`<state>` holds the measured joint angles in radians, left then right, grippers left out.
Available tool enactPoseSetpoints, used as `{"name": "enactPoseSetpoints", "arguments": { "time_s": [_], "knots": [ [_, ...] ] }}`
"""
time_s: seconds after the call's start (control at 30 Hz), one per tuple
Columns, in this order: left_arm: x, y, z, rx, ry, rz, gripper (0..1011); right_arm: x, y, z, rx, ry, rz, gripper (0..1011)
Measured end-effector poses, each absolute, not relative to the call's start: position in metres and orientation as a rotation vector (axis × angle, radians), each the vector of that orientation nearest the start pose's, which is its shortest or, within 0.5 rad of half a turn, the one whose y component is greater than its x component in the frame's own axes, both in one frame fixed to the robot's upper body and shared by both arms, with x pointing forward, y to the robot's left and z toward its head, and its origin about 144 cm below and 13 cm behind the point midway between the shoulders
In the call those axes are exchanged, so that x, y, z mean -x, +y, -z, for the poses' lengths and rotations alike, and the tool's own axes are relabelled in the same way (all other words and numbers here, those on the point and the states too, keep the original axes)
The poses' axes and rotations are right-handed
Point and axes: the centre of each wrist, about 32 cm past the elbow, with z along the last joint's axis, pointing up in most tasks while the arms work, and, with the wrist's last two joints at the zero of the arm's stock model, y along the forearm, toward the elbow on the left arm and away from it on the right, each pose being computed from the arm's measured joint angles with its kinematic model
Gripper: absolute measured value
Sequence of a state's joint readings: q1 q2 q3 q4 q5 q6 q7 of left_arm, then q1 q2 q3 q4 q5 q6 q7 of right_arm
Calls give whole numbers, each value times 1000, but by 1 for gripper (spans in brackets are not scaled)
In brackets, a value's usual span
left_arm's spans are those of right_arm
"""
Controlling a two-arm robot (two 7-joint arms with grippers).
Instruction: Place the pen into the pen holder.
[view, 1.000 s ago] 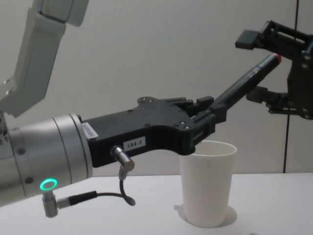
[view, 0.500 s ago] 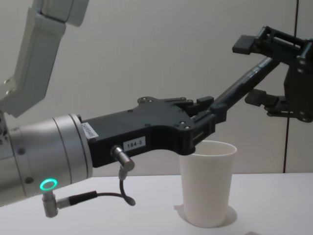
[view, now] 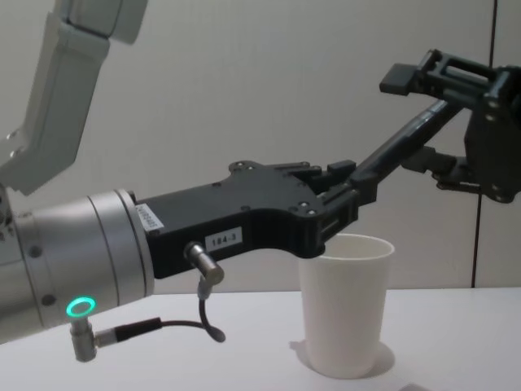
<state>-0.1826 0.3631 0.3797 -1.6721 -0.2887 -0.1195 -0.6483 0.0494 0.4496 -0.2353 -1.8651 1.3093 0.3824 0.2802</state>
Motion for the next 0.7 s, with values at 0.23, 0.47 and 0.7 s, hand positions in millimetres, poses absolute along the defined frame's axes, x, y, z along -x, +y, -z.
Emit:
{"name": "enactPoseSetpoints", "arguments": {
  "time_s": [0.23,0.47,0.7],
  "knots": [
    [-483,208,-1210,61,-274,-526,189,-450,-247,-1236,-448,713,646,707],
    [-483,208,-1210,61,-274,-526,189,-450,-246,-1236,-449,713,647,482],
    [-483,208,-1210,62,-274,-526,189,-450,-246,-1236,-449,713,648,277]
  ]
}}
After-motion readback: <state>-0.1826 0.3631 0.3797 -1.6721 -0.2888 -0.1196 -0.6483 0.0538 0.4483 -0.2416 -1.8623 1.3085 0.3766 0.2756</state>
